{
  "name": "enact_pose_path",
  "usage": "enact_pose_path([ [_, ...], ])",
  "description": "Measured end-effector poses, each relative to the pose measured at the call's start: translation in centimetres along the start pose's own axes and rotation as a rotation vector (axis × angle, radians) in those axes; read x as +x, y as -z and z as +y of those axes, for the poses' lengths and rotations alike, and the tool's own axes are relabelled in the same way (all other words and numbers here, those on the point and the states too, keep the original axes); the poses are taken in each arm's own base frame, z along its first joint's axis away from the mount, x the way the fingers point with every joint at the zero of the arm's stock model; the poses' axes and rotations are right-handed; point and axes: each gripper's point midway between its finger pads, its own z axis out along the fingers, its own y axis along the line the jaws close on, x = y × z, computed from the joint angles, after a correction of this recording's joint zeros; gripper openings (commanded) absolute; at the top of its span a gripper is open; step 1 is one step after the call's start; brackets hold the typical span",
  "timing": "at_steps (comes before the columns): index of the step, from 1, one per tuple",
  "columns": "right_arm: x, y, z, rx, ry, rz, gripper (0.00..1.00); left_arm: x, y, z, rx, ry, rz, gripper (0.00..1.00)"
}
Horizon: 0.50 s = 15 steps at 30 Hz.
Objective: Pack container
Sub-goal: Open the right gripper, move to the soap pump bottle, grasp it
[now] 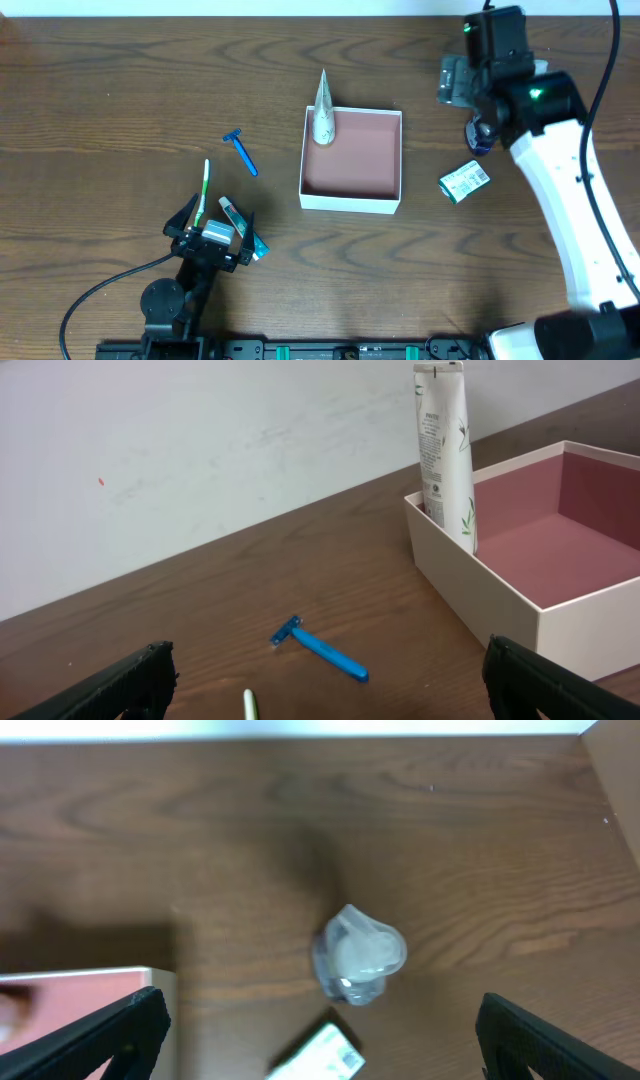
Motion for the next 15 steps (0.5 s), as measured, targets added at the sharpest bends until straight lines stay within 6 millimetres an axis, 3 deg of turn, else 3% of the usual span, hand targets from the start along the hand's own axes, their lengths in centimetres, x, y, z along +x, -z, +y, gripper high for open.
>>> enact_pose_path([
  [8, 2.0, -5.3, -2.4, -0.133, 0.098, 0.150, 0.99, 0.0, 0.0, 0.0, 0.000, 0.000, 0.000, 0.98],
  [15, 3.8, -8.2, -4.0, -0.243, 0.115, 0.236, 0.99, 0.0, 0.0, 0.0, 0.000, 0.000, 0.000, 0.98],
])
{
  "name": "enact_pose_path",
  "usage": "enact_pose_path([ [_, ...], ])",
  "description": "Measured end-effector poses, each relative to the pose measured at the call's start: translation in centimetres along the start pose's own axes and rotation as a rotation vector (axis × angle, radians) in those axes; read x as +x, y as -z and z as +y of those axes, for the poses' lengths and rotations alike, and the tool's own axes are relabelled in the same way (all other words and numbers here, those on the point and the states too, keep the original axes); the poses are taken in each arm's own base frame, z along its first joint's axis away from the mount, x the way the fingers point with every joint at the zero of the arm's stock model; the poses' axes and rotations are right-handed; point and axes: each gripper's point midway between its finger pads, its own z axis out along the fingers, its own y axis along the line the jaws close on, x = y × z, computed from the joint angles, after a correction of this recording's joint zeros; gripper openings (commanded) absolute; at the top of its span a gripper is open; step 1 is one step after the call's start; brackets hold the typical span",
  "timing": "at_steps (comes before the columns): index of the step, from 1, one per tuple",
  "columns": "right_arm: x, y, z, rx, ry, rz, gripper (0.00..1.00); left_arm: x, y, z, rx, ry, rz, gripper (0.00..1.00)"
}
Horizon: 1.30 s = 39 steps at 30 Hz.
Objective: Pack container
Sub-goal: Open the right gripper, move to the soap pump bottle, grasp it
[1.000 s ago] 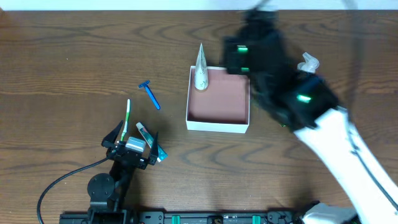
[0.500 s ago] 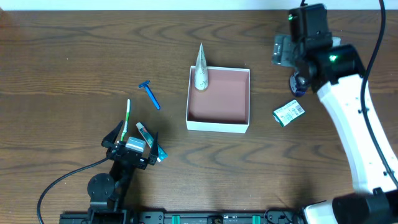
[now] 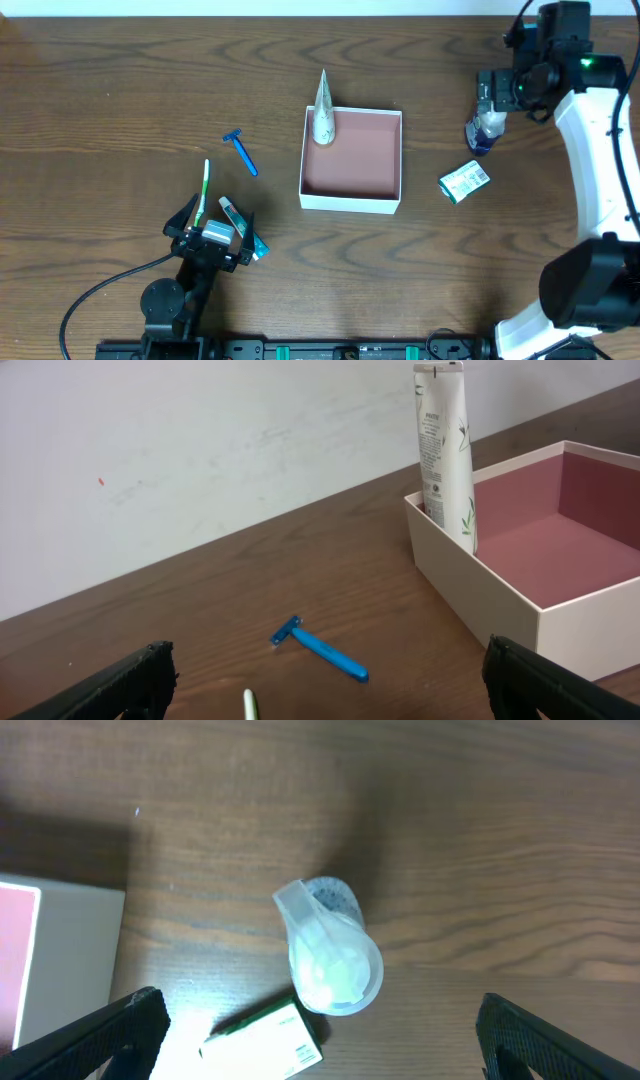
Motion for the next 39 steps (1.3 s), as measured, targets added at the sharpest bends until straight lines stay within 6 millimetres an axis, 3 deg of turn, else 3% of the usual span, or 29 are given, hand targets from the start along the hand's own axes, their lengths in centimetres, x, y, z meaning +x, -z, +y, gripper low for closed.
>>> enact_pose_path([
  [4, 0.6, -0.9, 0.1, -0.053, 0.020, 0.030, 0.98, 0.0, 0.0, 0.0, 0.000, 0.000, 0.000, 0.98],
  [16, 1.6, -3.7, 1.6, -0.165, 0.097, 0.086, 0.82, 0.0, 0.0, 0.0, 0.000, 0.000, 0.000, 0.98],
  [22, 1.9, -4.4, 1.7, -0.177, 0.127, 0.100, 0.63, 0.0, 0.0, 0.0, 0.000, 0.000, 0.000, 0.98],
  [29, 1.9, -4.6, 1.9, -0.185, 0.134, 0.101, 0.28, 0.0, 0.0, 0.0, 0.000, 0.000, 0.000, 0.98],
  [36, 1.8, -4.6, 2.0, -0.191, 0.134, 0.092, 0.27, 0.0, 0.0, 0.0, 0.000, 0.000, 0.000, 0.98],
  [39, 1.4, -4.7, 1.9, -0.186, 0.138, 0.078, 0.48, 0.0, 0.0, 0.0, 0.000, 0.000, 0.000, 0.98],
])
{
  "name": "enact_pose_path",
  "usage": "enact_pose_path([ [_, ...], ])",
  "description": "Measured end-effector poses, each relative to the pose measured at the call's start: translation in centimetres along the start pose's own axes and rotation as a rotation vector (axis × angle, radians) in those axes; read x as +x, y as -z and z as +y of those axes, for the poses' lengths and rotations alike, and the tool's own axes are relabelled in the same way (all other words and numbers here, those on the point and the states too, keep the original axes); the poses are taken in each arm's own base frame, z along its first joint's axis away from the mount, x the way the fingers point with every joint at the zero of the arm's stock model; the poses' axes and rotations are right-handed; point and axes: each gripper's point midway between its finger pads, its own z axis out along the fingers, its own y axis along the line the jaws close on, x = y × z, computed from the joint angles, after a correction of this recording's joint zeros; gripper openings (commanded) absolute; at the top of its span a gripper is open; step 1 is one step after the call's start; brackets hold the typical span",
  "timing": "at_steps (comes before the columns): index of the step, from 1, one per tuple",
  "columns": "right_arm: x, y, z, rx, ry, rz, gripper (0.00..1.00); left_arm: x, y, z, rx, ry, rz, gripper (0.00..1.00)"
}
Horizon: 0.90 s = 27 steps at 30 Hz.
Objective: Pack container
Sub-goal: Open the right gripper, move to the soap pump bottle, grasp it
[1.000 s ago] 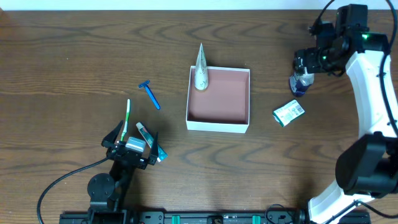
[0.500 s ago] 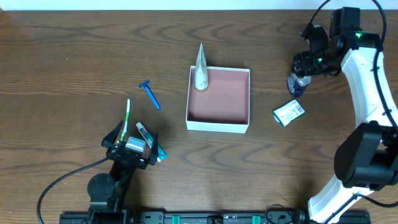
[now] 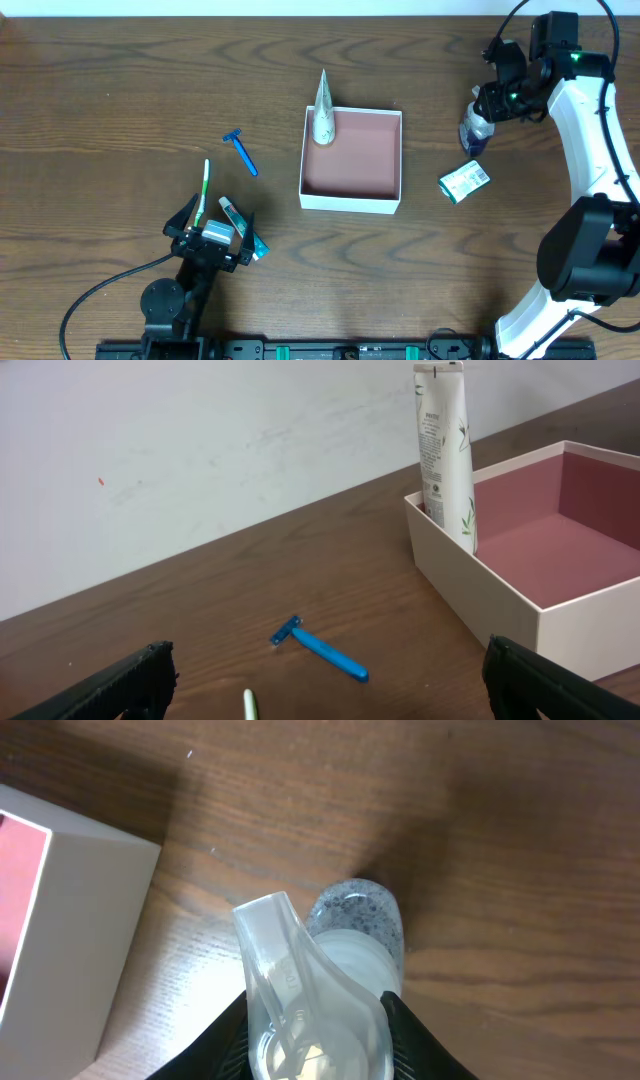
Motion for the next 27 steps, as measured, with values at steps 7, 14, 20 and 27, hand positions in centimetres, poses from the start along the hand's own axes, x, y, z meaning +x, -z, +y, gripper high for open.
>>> enact_pose_path([
  [7, -1.1, 0.0, -0.4, 0.015, 0.012, -0.046, 0.48, 0.0, 0.0, 0.0, 0.000, 0.000, 0.000, 0.98],
  [14, -1.4, 0.0, -0.5, 0.019, 0.016, -0.057, 0.35, 0.0, 0.0, 0.0, 0.000, 0.000, 0.000, 0.98],
  [20, -1.5, -0.1, -0.4, 0.015, 0.016, -0.061, 0.15, 0.0, 0.0, 0.0, 0.000, 0.000, 0.000, 0.98],
  [27, -1.6, -0.1, -0.5, 0.017, -0.013, -0.064, 0.12, 0.0, 0.0, 0.0, 0.000, 0.000, 0.000, 0.98],
])
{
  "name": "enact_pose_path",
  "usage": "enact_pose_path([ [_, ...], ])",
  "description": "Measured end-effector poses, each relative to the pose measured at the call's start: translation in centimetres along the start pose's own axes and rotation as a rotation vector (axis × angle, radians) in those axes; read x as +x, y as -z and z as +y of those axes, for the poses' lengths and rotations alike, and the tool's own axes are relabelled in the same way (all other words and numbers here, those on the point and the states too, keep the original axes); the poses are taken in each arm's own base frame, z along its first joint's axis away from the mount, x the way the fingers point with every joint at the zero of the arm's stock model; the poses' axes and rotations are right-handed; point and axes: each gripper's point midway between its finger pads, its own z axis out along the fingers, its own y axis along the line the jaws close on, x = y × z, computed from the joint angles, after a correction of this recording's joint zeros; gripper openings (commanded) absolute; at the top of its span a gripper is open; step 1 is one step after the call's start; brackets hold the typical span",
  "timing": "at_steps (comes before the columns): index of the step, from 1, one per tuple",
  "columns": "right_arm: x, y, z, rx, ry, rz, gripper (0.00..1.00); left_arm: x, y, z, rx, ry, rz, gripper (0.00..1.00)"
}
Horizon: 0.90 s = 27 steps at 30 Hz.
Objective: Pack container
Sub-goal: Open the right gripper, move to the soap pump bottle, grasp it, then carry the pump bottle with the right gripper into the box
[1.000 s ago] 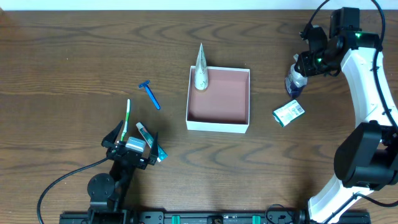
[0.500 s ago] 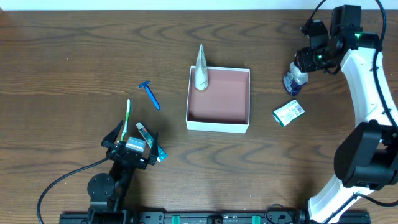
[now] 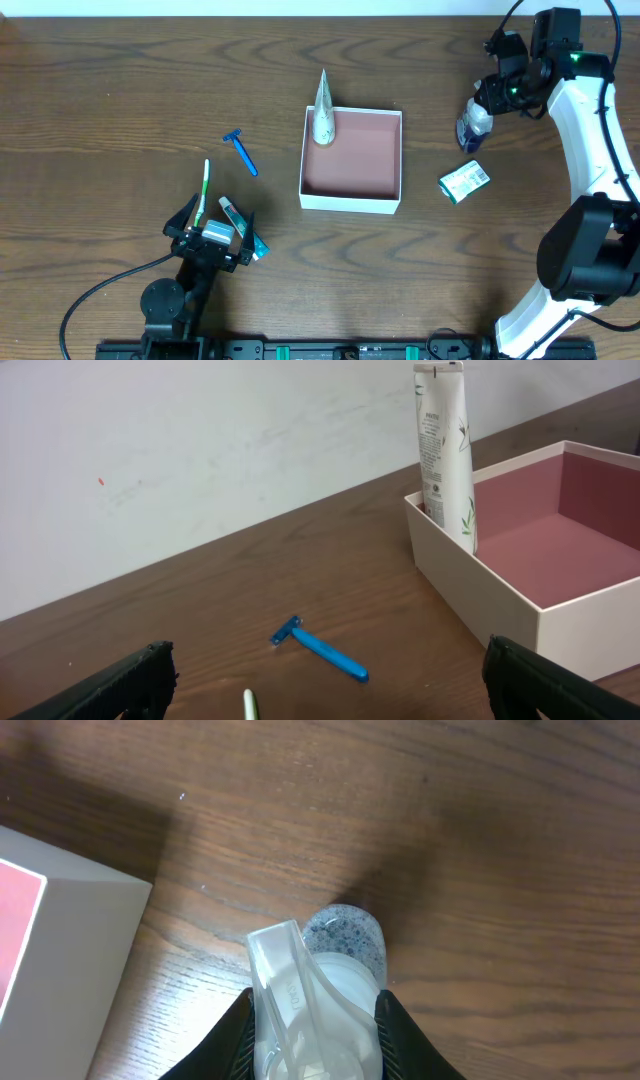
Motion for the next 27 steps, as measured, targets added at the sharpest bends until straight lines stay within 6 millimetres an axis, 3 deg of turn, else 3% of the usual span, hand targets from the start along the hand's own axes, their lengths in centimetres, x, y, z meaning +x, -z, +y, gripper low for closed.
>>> enact_pose_path([
  [8, 0.3, 0.5, 0.2, -0.005, -0.063, 0.026, 0.07, 0.0, 0.0, 0.0, 0.000, 0.000, 0.000, 0.98],
  [13, -1.0, 2.3, 0.2, 0.004, -0.088, -0.006, 0.09, 0.0, 0.0, 0.0, 0.000, 0.000, 0.000, 0.98],
  [17, -2.1, 5.5, 0.6, 0.018, -0.115, -0.070, 0.09, 0.0, 0.0, 0.0, 0.000, 0.000, 0.000, 0.98],
  [21, -2.7, 10.4, 1.7, 0.032, -0.142, -0.161, 0.11, 0.0, 0.0, 0.0, 0.000, 0.000, 0.000, 0.98],
  [27, -3.4, 17.6, 5.0, 0.014, -0.198, -0.310, 0.14, 0.0, 0.0, 0.0, 0.000, 0.000, 0.000, 0.98],
])
